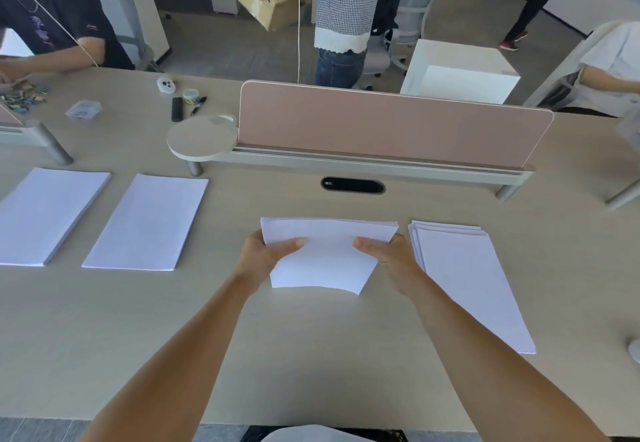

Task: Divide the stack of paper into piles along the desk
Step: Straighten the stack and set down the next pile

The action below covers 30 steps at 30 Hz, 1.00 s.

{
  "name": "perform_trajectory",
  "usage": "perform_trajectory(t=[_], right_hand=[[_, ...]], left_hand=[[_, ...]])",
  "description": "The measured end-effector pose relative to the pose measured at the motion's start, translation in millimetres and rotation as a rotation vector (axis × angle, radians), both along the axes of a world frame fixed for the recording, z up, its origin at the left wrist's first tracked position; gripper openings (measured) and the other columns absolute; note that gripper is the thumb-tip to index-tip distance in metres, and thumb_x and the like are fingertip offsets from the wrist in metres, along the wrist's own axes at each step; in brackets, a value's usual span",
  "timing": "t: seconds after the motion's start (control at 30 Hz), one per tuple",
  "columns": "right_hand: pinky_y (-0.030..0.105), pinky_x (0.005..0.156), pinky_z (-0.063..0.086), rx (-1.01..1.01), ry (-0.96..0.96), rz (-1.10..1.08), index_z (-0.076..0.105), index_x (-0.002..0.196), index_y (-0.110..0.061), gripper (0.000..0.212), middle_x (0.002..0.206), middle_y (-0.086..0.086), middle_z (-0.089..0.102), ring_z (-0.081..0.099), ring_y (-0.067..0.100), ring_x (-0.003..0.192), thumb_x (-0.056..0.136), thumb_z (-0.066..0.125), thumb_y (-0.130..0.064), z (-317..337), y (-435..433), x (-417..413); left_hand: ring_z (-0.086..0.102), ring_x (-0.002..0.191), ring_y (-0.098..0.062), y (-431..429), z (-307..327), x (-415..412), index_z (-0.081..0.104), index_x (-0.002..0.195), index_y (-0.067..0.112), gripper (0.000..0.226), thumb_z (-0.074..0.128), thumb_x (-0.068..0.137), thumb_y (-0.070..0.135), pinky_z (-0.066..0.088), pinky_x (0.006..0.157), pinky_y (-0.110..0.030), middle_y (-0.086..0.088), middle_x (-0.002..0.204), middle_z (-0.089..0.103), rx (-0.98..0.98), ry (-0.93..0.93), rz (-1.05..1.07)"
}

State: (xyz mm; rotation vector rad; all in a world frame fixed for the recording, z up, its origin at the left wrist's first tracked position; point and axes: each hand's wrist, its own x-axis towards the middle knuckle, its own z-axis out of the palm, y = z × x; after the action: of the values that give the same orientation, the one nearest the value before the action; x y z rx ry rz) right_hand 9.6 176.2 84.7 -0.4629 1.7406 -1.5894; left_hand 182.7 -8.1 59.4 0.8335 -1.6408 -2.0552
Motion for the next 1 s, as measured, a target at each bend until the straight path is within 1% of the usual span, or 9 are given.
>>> perform_trajectory(t=[0.23,0.33,0.4,0.5,0.63,0.77,0.83,0.9,1.0], right_hand=[[0.027,0.080,0.057,0.015,-0.032,0.032,0.075,0.100,-0.016,0.022,0.104,0.002,0.078,0.074,0.017,0.097,0.079,0.081,-0.012,-4,-1,0],[0.034,0.081,0.059,0.055,-0.022,-0.030,0.075,0.092,-0.021,0.012,0.094,-0.003,0.078,0.074,0.019,0.090,0.082,0.080,-0.019,-5,-8,2],[0.027,0.069,0.059,0.082,-0.034,-0.100,0.075,0.086,-0.020,0.008,0.086,-0.005,0.077,0.073,0.016,0.081,0.083,0.079,-0.026,1,-16,-1],[0.022,0.060,0.053,0.124,-0.014,-0.153,0.074,0.081,-0.019,0.019,0.084,-0.003,0.074,0.070,0.012,0.072,0.080,0.081,-0.037,17,-28,-18],[0.017,0.073,0.046,0.188,-0.008,-0.134,0.070,0.081,-0.030,0.018,0.088,-0.019,0.068,0.062,-0.001,0.081,0.081,0.076,-0.048,33,-35,-55],[0.041,0.095,0.051,0.259,-0.108,-0.065,0.070,0.087,-0.031,0.030,0.103,-0.006,0.074,0.068,0.013,0.099,0.082,0.067,-0.061,-1,-27,-83],[0.043,0.101,0.049,0.268,-0.193,-0.083,0.069,0.091,-0.028,0.027,0.102,-0.006,0.073,0.067,0.016,0.101,0.088,0.063,-0.054,-28,-21,-89],[0.032,0.085,0.048,0.276,-0.155,-0.102,0.061,0.095,-0.027,0.015,0.095,-0.012,0.065,0.061,0.012,0.092,0.096,0.059,-0.041,-48,-18,-93],[0.024,0.065,0.042,0.293,-0.074,-0.166,0.064,0.107,-0.017,0.021,0.094,-0.007,0.064,0.056,0.008,0.080,0.099,0.055,-0.034,-62,-21,-103]], left_hand=[[0.072,0.089,-0.021,-2,-11,-4,0.073,0.102,0.007,0.028,0.082,0.079,0.021,0.057,0.069,-0.023,-0.003,0.097,0.077,-0.031,-0.122,0.038],[0.062,0.073,-0.020,2,-13,-11,0.071,0.090,-0.002,0.055,0.077,0.070,0.048,0.048,0.064,-0.029,-0.003,0.081,0.067,-0.124,-0.224,0.101],[0.056,0.066,-0.019,1,-9,-20,0.067,0.081,-0.005,0.066,0.073,0.064,0.059,0.044,0.060,-0.030,-0.002,0.073,0.061,-0.171,-0.240,0.114],[0.055,0.057,-0.017,-7,8,-37,0.063,0.065,0.008,0.045,0.075,0.077,0.049,0.042,0.052,-0.025,0.001,0.063,0.058,-0.251,-0.322,0.117],[0.056,0.060,-0.018,-20,20,-69,0.073,0.077,0.001,0.042,0.076,0.082,0.043,0.044,0.057,-0.030,-0.002,0.069,0.061,-0.237,-0.306,0.113],[0.051,0.053,-0.016,-21,9,-98,0.072,0.077,0.008,0.040,0.077,0.079,0.047,0.039,0.051,-0.025,0.000,0.065,0.057,-0.097,-0.412,0.056],[0.055,0.059,-0.019,-20,-5,-111,0.071,0.077,0.009,0.032,0.077,0.082,0.041,0.044,0.058,-0.030,-0.004,0.070,0.060,-0.013,-0.459,0.010],[0.066,0.067,-0.022,-16,-16,-122,0.073,0.085,0.008,0.029,0.077,0.083,0.036,0.054,0.065,-0.033,-0.008,0.081,0.070,0.078,-0.493,-0.002],[0.061,0.051,-0.011,-8,-27,-139,0.070,0.080,0.011,0.025,0.075,0.084,0.035,0.045,0.045,-0.017,0.001,0.067,0.065,0.083,-0.506,0.063]])
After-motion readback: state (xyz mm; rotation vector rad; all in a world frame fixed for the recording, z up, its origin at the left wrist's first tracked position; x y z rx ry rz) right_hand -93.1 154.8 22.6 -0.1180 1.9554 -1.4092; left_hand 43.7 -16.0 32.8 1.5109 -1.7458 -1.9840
